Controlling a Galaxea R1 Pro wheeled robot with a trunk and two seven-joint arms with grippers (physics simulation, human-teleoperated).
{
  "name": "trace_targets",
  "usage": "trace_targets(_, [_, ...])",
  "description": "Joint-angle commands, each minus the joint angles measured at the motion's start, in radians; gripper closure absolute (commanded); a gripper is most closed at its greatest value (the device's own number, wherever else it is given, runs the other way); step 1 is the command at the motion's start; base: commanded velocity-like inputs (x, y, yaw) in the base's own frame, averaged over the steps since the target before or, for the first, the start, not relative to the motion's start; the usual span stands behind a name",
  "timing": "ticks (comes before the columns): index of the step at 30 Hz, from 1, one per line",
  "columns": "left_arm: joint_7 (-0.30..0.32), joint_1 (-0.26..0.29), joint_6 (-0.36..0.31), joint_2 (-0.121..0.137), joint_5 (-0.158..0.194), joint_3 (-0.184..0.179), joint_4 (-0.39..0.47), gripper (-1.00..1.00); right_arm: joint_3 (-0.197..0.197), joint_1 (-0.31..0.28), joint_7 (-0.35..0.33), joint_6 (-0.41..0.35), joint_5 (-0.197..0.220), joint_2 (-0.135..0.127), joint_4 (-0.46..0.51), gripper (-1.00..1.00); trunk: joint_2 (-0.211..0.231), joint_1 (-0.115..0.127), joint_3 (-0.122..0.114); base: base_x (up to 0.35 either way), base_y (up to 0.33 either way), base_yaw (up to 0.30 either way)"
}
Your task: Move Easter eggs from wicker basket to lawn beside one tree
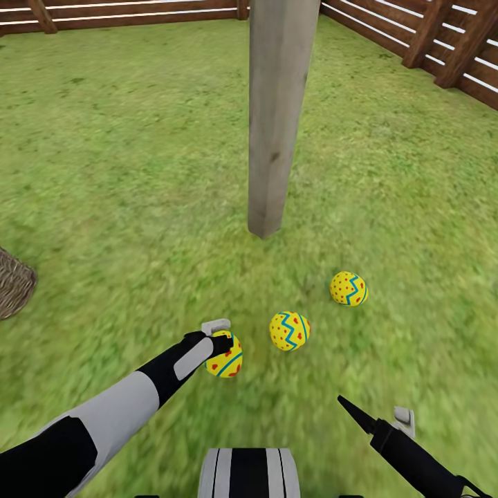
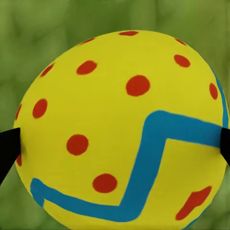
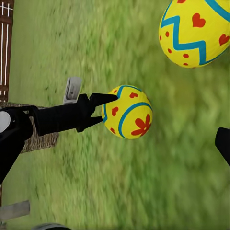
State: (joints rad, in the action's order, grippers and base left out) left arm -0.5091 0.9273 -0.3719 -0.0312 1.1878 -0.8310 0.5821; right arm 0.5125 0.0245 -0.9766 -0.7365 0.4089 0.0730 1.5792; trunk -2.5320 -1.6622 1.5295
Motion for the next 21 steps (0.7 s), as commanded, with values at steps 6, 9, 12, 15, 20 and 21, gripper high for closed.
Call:
trace_targets(6, [-0.006, 0.001, 0.002, 0.001, 0.006, -0.005, 0.002, 1.00, 0.001, 0.000, -0.001, -0.006, 0.004, 0.001, 0.001, -1.00, -0.001, -0.001, 0.008, 0.002, 0.000, 0.000])
trace_targets(9, [-0.006, 0.001, 0.003, 0.001, 0.006, -0.005, 0.002, 1.00, 0.001, 0.000, -0.001, -0.006, 0.004, 0.001, 0.001, -1.00, -0.001, -0.002, 0.020, 0.000, 0.000, 0.000])
trace_targets(12, [-0.006, 0.001, 0.003, 0.001, 0.006, -0.005, 0.002, 1.00, 0.001, 0.000, -0.001, -0.006, 0.004, 0.000, 0.001, -1.00, -0.002, -0.003, 0.028, 0.000, 0.000, 0.000])
trace_targets(15, [-0.007, 0.001, 0.004, 0.001, 0.006, -0.005, 0.002, 1.00, 0.001, 0.000, -0.001, -0.006, 0.004, 0.000, 0.001, -1.00, -0.002, -0.003, 0.028, 0.000, 0.000, 0.000])
trace_targets(20, [-0.007, 0.001, 0.004, 0.001, 0.006, -0.005, 0.002, -1.00, 0.001, 0.000, -0.001, -0.006, 0.004, 0.001, 0.001, -1.00, -0.002, -0.003, 0.028, 0.000, 0.000, 0.000])
trace_targets(21, [-0.007, 0.001, 0.004, 0.001, 0.006, -0.005, 0.002, -1.00, 0.001, 0.000, -0.001, -0.006, 0.004, 0.001, 0.001, -1.00, -0.002, -0.003, 0.028, 0.000, 0.000, 0.000])
